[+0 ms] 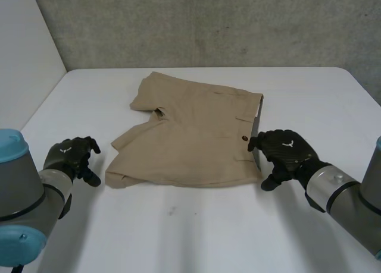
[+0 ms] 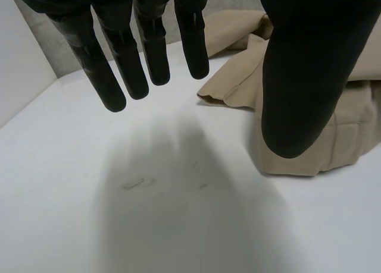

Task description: Fold the shorts.

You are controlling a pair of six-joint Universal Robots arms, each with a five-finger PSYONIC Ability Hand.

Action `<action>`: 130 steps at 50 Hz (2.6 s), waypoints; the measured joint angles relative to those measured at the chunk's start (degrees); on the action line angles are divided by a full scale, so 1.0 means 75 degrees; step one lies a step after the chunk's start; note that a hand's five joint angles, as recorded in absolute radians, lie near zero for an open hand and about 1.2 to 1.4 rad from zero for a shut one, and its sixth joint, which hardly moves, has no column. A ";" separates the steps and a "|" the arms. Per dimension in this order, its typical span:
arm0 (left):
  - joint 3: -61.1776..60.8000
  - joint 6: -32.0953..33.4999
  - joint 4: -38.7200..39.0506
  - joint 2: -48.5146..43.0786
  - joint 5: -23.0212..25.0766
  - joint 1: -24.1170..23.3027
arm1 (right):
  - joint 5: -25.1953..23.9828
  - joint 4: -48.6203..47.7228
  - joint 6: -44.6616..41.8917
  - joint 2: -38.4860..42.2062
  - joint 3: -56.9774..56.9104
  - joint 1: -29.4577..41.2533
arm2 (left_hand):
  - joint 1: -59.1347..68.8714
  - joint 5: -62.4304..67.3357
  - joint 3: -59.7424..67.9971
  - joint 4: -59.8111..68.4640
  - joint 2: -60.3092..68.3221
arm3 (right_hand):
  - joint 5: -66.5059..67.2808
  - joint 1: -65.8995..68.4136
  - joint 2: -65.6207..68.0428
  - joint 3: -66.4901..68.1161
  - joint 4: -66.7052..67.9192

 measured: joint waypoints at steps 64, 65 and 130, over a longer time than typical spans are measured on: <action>0.1034 -0.0045 -0.0124 -0.0825 0.1486 -0.0107 | 0.1001 -0.0342 -0.1116 0.2709 -0.2459 0.1052 | 0.4653 0.4975 0.5168 0.5203 0.5180 | 0.1177 0.1088 0.1410 0.1453 0.1441; 0.1040 -0.0042 -0.0123 -0.0777 0.1473 -0.0143 | 0.1020 -0.0342 -0.1110 0.2721 -0.2529 0.1059 | 0.4653 0.4975 0.5168 0.5204 0.5183 | 0.1177 0.1089 0.1409 0.1481 0.1448; 0.1643 0.7616 0.0301 -0.0363 0.0500 -0.2156 | 0.1747 0.4200 -0.3944 0.0729 -0.3158 0.0933 | 0.4678 0.4975 0.5212 0.5210 0.5235 | 0.5219 0.4149 0.5283 0.5297 0.5389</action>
